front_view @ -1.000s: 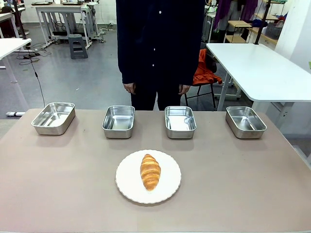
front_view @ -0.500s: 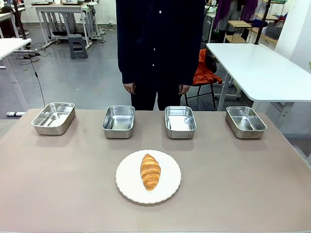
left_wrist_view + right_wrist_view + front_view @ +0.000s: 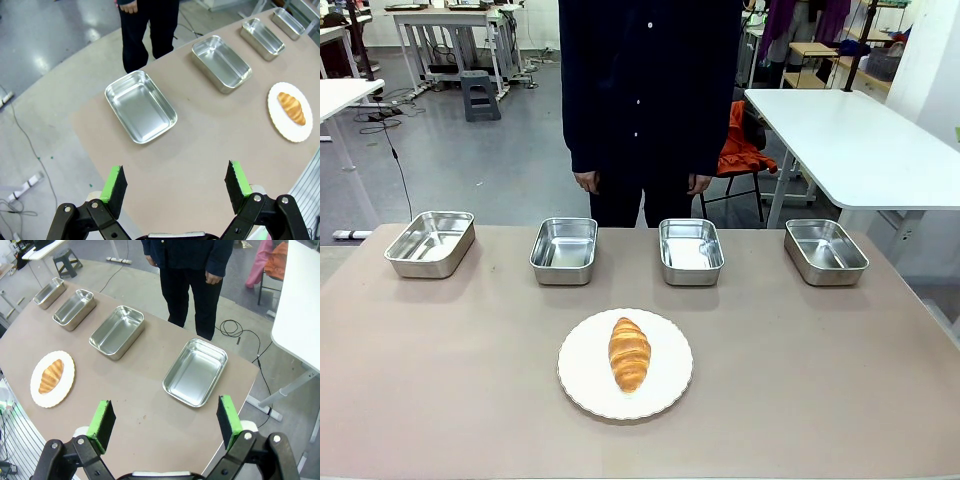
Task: Place the bread in the container.
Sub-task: Place the Butter Roll into the Airtight Container indicated by the human.
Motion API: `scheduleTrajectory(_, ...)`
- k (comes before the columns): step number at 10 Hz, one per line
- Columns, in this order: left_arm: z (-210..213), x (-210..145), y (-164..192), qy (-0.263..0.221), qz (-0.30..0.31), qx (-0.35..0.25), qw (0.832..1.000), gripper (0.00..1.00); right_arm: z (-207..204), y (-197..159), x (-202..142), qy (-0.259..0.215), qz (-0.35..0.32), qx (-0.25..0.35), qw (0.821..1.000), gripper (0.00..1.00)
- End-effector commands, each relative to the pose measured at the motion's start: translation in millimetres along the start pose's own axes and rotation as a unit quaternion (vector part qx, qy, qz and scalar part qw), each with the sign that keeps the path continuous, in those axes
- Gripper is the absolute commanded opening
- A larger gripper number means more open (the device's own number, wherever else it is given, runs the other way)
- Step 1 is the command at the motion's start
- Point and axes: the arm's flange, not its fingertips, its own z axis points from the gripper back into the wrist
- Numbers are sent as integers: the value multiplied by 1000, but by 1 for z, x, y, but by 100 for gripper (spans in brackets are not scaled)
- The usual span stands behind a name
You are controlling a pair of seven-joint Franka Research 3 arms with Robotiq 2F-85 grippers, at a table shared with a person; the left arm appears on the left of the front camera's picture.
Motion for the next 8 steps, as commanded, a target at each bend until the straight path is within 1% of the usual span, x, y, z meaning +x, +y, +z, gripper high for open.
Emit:
scheduleTrajectory(1,1,1,0,-1,3,2,1000,100,0,0,0,-3,1,2,1000,100)
scheduleTrajectory(8,1,1,0,-1,3,2,1000,100,0,0,0,-3,1,2,1000,100)
